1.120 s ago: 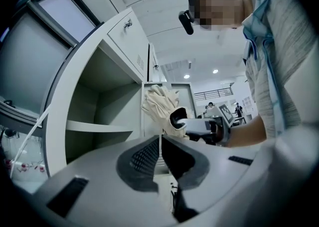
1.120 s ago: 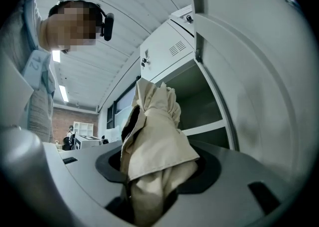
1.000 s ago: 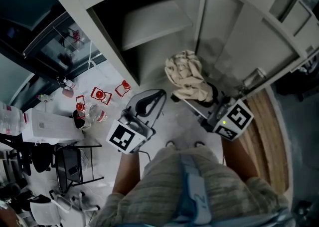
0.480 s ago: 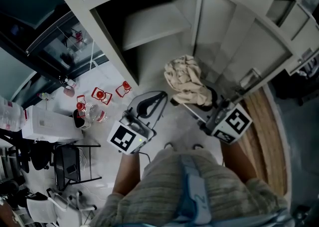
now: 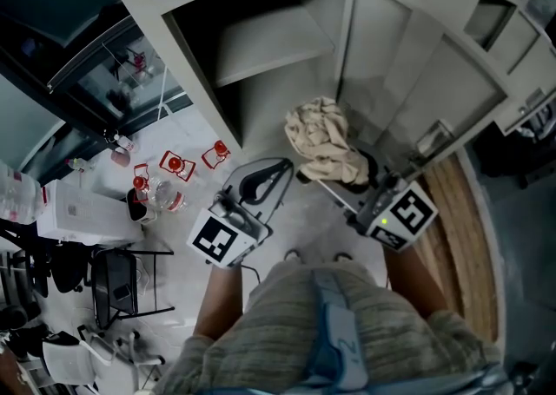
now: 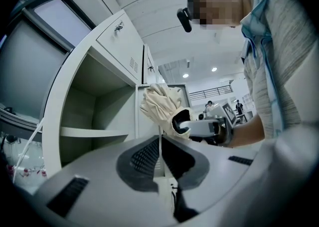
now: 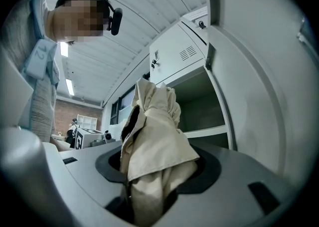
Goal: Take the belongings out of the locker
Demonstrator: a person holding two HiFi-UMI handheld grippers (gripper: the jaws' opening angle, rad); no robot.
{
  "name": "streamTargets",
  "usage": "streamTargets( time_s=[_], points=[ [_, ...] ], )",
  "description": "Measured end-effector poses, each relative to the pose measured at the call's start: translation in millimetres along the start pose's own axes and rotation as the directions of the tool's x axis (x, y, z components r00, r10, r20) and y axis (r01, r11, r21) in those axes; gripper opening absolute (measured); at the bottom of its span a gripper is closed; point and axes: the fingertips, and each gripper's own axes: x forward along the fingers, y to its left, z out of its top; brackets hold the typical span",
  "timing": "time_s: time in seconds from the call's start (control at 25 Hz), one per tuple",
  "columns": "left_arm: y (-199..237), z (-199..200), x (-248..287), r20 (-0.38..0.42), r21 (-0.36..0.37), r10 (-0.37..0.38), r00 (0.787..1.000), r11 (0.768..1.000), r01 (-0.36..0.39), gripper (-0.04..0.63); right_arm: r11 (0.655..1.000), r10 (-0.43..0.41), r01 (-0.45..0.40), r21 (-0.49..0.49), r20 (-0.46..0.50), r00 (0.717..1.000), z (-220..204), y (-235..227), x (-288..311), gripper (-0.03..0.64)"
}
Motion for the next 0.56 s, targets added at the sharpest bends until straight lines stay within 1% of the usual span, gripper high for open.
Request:
streamTargets(
  time_s=[0.12,0.28,0.4,0.56],
  points=[
    [-15,-9,0,-0.003,0.007,-0.008,1.000,1.000,0.008,0.005,1.000,-0.001,0.001,-0.007,0.018,1.000,-6,6,-14,0.235],
    [0,-3,3,-0.003,-0.001,-0.004,1.000,1.000,0.004,0.005,1.000,0.005,-0.005,-0.015,0.023,1.000,3,-1,0,0.235],
    [0,-1,3,-0.001,0.001,-0.001,1.000,1.000,0.001,0.005,1.000,0.003,-0.002,-0.014,0.031,1.000,5,0,0,0.233],
    [1,1,2,0.004,-0.001,0.002,1.000,1.000,-0.002,0.005,1.000,-0.001,0.001,-0.013,0.015,1.000,3,0,1,0.235]
  ],
)
